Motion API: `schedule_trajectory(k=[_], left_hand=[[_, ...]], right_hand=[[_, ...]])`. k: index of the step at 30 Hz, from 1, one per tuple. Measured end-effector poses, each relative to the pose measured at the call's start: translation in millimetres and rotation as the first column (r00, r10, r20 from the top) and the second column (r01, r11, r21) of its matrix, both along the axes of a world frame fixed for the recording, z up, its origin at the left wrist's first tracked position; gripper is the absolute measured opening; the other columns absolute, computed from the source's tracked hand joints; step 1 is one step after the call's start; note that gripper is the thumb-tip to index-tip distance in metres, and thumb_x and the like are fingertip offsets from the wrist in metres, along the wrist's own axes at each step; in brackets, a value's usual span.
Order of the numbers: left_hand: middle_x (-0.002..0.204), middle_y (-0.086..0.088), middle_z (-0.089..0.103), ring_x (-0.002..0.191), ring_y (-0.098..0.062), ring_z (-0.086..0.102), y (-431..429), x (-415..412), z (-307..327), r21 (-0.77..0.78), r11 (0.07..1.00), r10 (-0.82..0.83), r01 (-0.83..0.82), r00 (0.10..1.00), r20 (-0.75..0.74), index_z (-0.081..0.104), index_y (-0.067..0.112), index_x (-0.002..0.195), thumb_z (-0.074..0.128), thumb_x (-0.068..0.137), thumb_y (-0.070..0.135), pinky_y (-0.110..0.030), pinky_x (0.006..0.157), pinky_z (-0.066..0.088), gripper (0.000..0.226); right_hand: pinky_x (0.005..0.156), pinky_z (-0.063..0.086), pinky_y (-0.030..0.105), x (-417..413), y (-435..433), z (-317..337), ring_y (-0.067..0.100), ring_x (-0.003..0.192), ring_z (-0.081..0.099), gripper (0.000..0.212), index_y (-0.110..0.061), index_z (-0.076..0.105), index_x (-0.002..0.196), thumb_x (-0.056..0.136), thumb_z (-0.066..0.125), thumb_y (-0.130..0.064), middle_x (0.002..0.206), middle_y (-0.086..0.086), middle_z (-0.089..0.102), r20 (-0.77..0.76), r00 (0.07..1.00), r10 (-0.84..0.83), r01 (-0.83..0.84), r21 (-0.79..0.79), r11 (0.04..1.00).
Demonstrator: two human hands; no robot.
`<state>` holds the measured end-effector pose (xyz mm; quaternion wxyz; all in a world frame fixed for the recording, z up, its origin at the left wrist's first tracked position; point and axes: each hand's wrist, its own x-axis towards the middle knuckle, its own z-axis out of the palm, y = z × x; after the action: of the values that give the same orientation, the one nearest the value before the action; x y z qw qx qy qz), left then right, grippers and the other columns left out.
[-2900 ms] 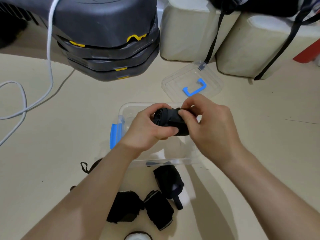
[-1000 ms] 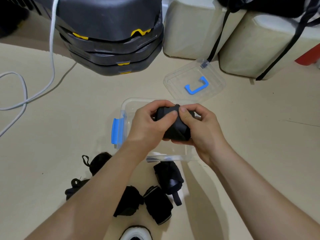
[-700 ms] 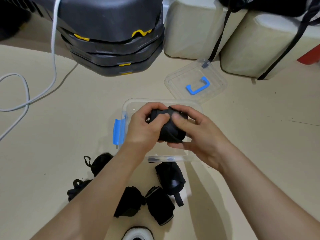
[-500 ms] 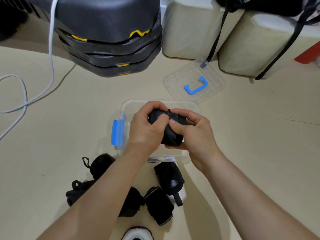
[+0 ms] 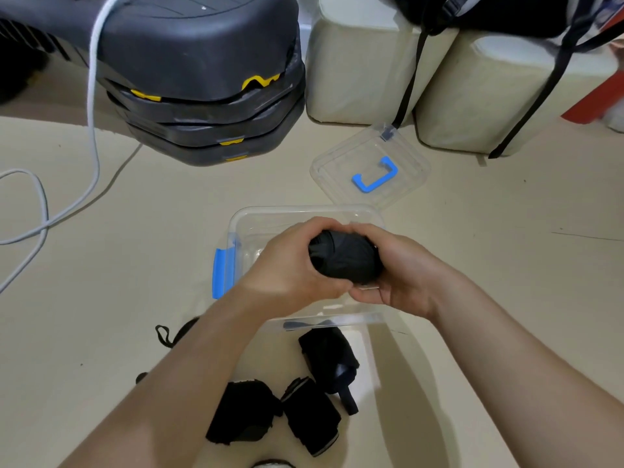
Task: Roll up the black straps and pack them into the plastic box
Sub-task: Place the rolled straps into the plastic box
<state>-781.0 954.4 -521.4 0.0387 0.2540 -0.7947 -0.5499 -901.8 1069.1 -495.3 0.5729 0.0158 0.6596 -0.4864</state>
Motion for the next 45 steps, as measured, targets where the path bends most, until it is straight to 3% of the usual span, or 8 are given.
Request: schedule_trajectory(k=[4,7,15,19,27,35,40,45], left_hand=[[0.11,0.005,0.059,0.097,-0.013,0.06,-5,-14,-1,-0.145,0.989,0.038,-0.019,0.991,0.129,0.055,0.025,0.117,0.085,0.067,0.026,-0.026,0.08,0.052,0.059],[0.11,0.002,0.058,0.097,-0.017,0.059,-6,-33,-11,-0.261,0.965,0.094,-0.022,0.959,0.267,0.052,0.017,0.119,0.083,0.069,0.032,-0.028,0.076,0.047,0.061],[0.118,-0.012,0.051,0.098,-0.03,0.061,24,-71,-72,-0.459,0.887,0.149,0.058,0.903,0.402,0.044,0.007,0.118,0.075,0.081,0.025,-0.03,0.067,0.04,0.052],[0.12,-0.011,0.05,0.101,-0.029,0.061,32,-80,-93,-0.18,0.965,0.241,-0.188,0.908,0.342,0.044,0.007,0.123,0.078,0.077,0.015,-0.033,0.073,0.05,0.058],[0.106,-0.012,0.066,0.079,-0.019,0.068,24,-81,-90,0.114,0.939,0.263,-0.323,0.893,0.365,0.049,0.008,0.118,0.077,0.075,0.016,-0.028,0.063,0.06,0.052],[0.111,-0.006,0.066,0.09,-0.024,0.068,21,-54,-25,-0.197,0.959,0.258,-0.206,0.922,0.289,0.059,0.013,0.124,0.063,0.085,0.008,-0.037,0.084,0.057,0.04],[0.076,-0.001,0.075,0.058,-0.01,0.066,30,4,29,0.171,0.964,-0.263,0.204,0.838,0.478,0.075,0.013,0.083,0.05,0.087,0.003,-0.024,0.06,0.056,0.027],[0.088,-0.002,0.065,0.085,-0.02,0.064,51,44,-43,-0.044,0.863,-0.31,0.503,0.596,0.74,0.062,0.013,0.094,0.05,0.095,0.028,-0.032,0.077,0.052,0.019]], right_hand=[[0.069,0.059,0.034,-9,3,4,0.025,0.089,0.072,0.024,-0.032,0.06,0.117,0.099,0.052,-0.046,0.105,0.002,0.066,-0.378,0.924,0.057,-0.021,0.098,0.995],[0.088,0.047,0.032,-19,13,-10,0.023,0.109,0.057,0.038,-0.027,0.057,0.133,0.095,0.057,-0.033,0.116,0.002,0.059,-0.749,0.593,0.295,-0.046,0.334,0.941],[0.088,0.046,0.038,-1,39,-47,0.035,0.111,0.055,0.079,-0.026,0.014,0.156,0.091,0.058,-0.017,0.126,0.013,0.054,-0.666,0.505,0.549,-0.261,0.489,0.832],[0.101,0.042,0.038,-1,45,-48,0.032,0.126,0.048,0.084,-0.029,0.008,0.159,0.092,0.055,-0.013,0.141,0.01,0.048,-0.697,0.503,0.511,-0.288,0.423,0.859],[0.101,0.038,0.035,-5,54,-55,0.03,0.128,0.044,0.082,-0.032,0.012,0.158,0.089,0.053,-0.012,0.142,0.01,0.044,-0.732,0.454,0.509,-0.336,0.388,0.858],[0.078,0.044,0.033,11,69,-31,0.021,0.094,0.059,0.026,-0.022,0.063,0.11,0.088,0.055,-0.011,0.104,0.0,0.063,-0.919,0.296,0.261,-0.111,0.239,0.965],[0.083,0.051,0.029,43,81,-38,0.014,0.093,0.064,0.016,-0.025,0.069,0.099,0.09,0.056,-0.028,0.098,-0.009,0.071,-0.544,0.572,0.614,-0.408,0.461,0.788],[0.095,0.047,0.031,76,74,-82,0.022,0.117,0.059,0.058,-0.016,0.044,0.141,0.092,0.063,-0.04,0.131,0.006,0.06,-0.28,0.744,0.607,-0.466,0.433,0.771]])
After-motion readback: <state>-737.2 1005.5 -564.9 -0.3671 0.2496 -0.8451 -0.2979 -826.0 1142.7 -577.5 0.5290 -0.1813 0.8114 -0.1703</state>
